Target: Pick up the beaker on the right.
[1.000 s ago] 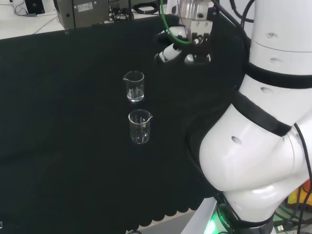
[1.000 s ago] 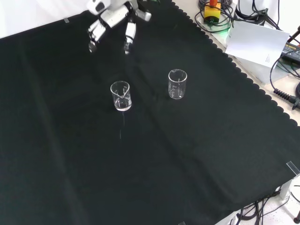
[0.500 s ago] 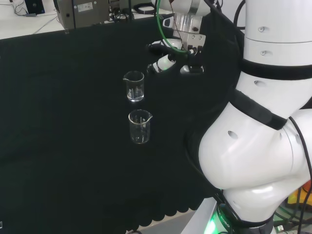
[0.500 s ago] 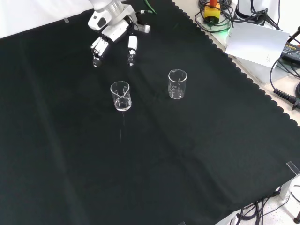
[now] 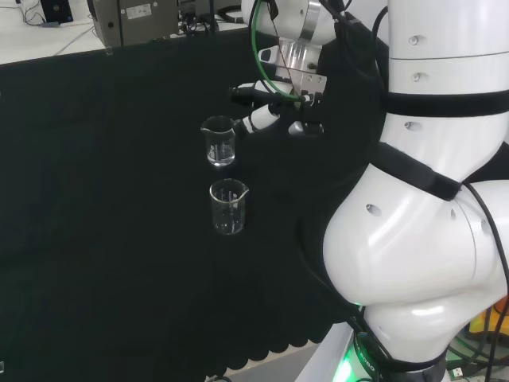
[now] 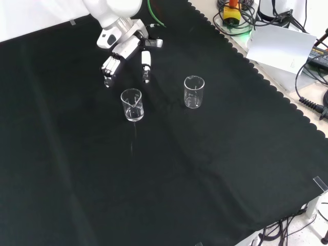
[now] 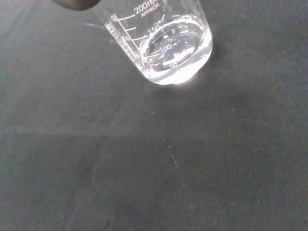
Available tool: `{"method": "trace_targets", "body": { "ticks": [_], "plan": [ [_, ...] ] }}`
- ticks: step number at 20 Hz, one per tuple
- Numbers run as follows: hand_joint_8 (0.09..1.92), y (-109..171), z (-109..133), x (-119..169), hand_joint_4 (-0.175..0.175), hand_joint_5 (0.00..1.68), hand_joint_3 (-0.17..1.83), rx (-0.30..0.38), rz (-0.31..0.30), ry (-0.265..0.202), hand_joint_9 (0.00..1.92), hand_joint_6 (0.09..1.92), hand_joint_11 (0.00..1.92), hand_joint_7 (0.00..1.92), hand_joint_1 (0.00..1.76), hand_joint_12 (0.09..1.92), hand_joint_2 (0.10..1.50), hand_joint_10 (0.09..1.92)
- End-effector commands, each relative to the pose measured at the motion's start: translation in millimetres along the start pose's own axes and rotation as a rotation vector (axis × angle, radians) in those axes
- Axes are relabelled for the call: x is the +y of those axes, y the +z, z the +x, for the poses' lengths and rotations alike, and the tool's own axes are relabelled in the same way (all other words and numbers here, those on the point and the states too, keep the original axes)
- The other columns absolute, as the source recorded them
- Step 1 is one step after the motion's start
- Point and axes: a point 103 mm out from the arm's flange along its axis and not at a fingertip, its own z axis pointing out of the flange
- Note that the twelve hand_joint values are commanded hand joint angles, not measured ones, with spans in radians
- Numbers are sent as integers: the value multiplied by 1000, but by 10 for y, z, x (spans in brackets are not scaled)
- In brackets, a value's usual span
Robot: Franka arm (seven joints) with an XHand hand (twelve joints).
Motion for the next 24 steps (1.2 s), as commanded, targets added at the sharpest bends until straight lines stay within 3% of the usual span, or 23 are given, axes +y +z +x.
{"method": "trace_targets", "body": {
  "ticks": [1,9,15,24],
  "plan": [
    [565,136,-42,111,-5,195,-175,39,11,-41,150,87,0,35,779,1251,886,618],
    [574,187,-63,153,-5,203,-175,81,-21,-62,145,87,0,53,825,1231,883,622],
    [603,267,-81,313,-6,265,-175,146,-29,-98,235,87,0,133,839,1266,886,637],
    [614,442,-51,401,-8,308,-175,189,-54,-150,300,87,0,178,833,1309,886,619]
  ]
}}
